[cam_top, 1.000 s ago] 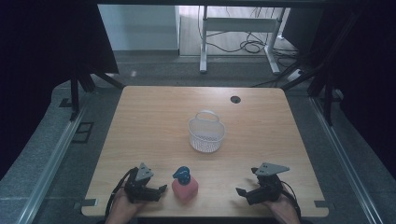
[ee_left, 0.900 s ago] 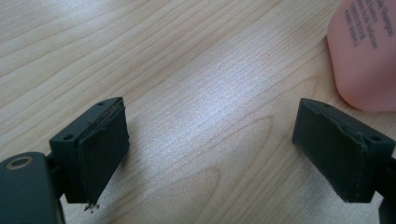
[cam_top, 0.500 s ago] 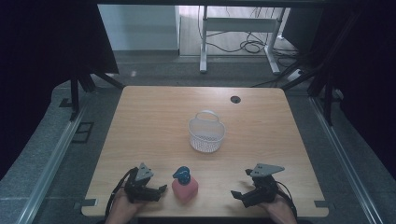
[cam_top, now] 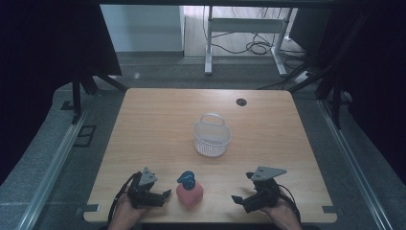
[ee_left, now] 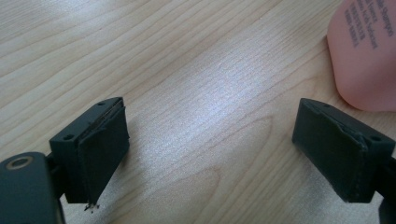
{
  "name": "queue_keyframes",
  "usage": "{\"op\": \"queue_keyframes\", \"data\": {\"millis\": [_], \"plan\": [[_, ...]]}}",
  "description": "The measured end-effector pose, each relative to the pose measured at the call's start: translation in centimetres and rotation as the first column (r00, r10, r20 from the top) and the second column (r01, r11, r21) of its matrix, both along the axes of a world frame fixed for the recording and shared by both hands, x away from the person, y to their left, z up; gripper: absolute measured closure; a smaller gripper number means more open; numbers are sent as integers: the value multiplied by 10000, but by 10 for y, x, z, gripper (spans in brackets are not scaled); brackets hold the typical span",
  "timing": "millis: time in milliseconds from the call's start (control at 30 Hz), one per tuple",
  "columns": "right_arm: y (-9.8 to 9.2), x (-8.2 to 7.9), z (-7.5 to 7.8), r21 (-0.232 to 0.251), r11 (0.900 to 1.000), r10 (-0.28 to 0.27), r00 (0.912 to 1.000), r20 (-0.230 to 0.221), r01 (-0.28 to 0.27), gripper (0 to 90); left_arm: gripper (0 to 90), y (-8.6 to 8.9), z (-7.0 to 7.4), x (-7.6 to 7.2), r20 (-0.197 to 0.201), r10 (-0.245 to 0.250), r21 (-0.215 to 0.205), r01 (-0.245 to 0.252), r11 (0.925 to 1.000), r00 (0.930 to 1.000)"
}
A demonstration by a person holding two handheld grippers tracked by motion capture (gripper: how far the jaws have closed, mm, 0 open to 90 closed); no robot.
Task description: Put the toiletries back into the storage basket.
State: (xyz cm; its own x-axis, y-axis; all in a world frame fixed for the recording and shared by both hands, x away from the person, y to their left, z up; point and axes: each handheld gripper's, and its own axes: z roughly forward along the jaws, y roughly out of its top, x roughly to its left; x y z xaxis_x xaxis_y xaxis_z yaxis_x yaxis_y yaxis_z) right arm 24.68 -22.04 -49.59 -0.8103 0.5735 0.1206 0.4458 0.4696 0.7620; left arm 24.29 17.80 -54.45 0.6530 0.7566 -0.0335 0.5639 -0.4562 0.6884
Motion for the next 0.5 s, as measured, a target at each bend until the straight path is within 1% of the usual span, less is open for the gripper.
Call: {"op": "queue_keyframes", "data": {"millis": [200,500], "plan": [[8,-1,5,99,9999,116,9999,46,-116,0,104,0,0,0,5,-10,5,10,10000,10000],[22,0,11,254,9987,434,9990,55,-435,0,104,0,0,0,8,-12,7,12,10000,10000]]}}
